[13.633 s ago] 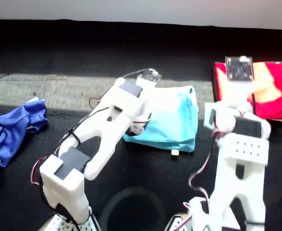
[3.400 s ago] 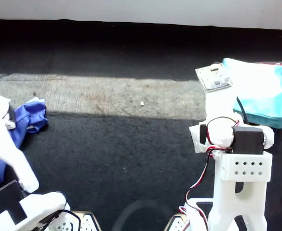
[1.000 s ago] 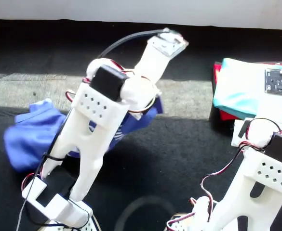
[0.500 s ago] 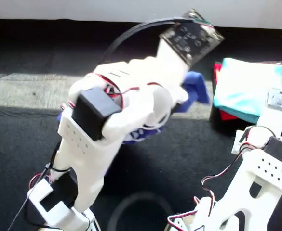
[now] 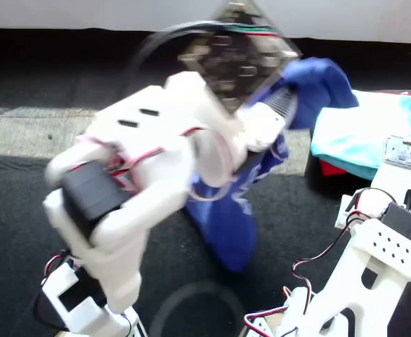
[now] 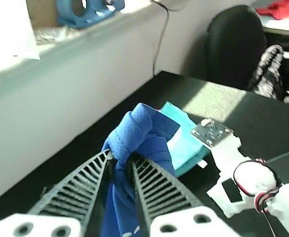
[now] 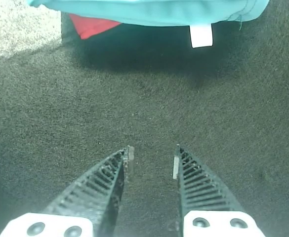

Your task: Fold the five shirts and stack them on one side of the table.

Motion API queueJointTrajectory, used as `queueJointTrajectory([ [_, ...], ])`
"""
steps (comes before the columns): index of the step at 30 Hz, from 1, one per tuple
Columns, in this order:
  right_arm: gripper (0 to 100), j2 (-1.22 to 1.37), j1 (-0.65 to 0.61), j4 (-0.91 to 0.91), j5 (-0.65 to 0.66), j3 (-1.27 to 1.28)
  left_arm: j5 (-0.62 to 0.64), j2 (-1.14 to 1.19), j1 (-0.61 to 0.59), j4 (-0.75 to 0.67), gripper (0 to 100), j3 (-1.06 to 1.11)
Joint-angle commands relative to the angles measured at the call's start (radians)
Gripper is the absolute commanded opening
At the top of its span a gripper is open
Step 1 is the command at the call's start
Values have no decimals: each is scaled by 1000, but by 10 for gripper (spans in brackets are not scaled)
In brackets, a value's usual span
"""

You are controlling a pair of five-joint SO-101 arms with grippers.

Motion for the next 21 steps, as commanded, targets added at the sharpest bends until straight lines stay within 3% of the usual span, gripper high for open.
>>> queueJointTrajectory([
  [1, 139, -15, -1, -18, -5, 1, -5, -45, -154, 18, 9, -70],
  [5, 139, -15, -16, -18, -5, -2, -5, -31, -361, 129, 9, -67],
  [10, 139, -21, -150, -8, -5, -1, -5, -5, -601, 256, 9, 31],
  [14, 139, -15, -289, -8, -8, -8, -5, -12, -796, 264, 9, 243],
  [21, 141, -12, -470, -8, -146, -104, -5, -7, -1044, 262, 9, 708],
])
